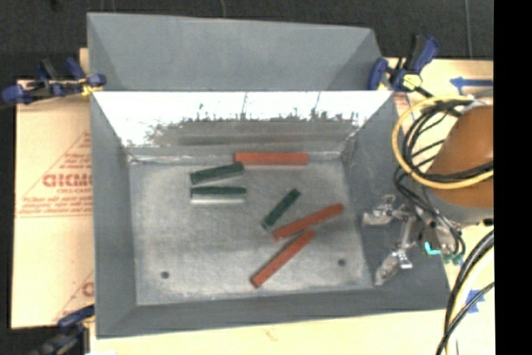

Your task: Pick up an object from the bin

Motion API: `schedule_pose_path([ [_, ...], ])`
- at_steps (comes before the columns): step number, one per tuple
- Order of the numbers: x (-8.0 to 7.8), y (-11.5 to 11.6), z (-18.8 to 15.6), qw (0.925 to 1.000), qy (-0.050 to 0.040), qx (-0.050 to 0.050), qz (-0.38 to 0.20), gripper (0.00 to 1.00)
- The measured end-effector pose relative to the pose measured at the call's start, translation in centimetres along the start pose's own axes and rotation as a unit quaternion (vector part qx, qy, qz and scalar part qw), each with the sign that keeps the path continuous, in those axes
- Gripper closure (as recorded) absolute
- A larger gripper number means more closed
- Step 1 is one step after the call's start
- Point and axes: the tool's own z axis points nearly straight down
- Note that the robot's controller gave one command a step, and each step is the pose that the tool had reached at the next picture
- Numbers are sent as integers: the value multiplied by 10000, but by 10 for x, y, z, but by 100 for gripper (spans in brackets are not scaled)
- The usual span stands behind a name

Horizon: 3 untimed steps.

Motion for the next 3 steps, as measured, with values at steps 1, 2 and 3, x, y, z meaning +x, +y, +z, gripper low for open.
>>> schedule_pose_path([
  [1,-2,0,-3,10000,-36,9,-14,0],
  [2,-32,65,41,9994,-47,11,-333,0],
  [3,-88,61,69,9999,-50,-9,95,0],
])
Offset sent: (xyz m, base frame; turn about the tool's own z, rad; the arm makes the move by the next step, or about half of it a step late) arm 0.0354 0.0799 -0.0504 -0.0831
